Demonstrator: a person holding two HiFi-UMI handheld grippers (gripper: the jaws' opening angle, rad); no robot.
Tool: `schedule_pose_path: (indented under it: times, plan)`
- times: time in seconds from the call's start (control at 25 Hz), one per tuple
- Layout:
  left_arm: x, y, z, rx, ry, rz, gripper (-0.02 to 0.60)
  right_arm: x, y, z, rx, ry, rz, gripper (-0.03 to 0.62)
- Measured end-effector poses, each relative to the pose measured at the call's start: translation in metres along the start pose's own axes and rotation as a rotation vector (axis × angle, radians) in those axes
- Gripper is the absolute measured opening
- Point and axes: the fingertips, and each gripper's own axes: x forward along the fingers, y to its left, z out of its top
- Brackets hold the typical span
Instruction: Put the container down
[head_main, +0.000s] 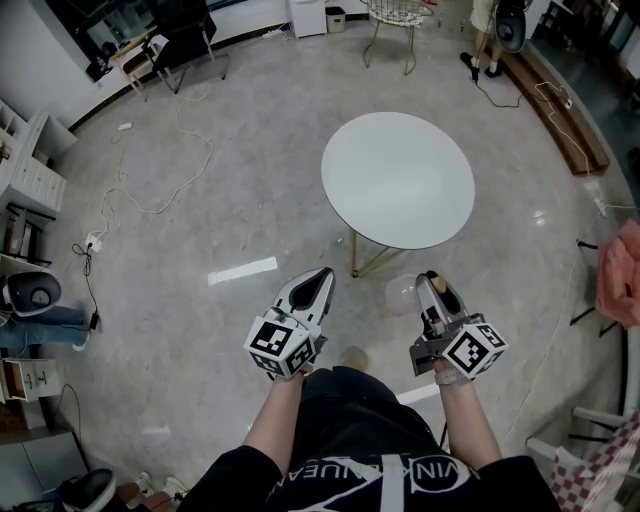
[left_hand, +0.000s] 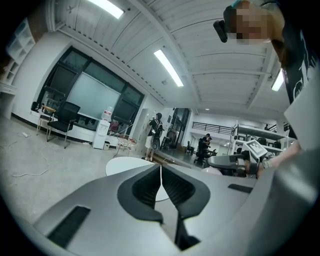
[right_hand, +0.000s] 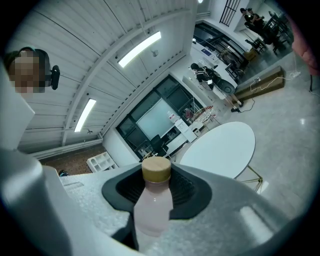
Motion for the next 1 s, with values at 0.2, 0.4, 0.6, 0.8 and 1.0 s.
schedule_pose_path:
  times: [0.2, 0.4, 0.6, 0.8, 1.0]
  plan:
    - [0.003, -0.001, 0.003, 0.002, -0.005, 0.003, 0.015, 0.001, -0.006, 0.004, 0.000, 0.002, -0.005, 0.129]
    - [0.004, 0.006, -0.002, -0.006, 0.012, 0.017, 0.015, 0.004, -0.012, 0.003, 0.023, -0.003, -0.012, 0.129]
    - [0.009, 0.012, -0.009, -0.014, 0.028, 0.021, 0.015, 0.012, -0.022, 0.003, 0.024, 0.006, -0.022, 0.129]
    - [0.028, 0.020, -0.014, -0.024, 0.035, 0.006, 0.015, 0.021, -0.035, 0.006, 0.021, 0.005, -0.040, 0.129]
    - [0.059, 0.023, -0.008, -0.032, 0.025, -0.017, 0.015, 0.032, -0.051, 0.020, 0.020, 0.007, -0.054, 0.129]
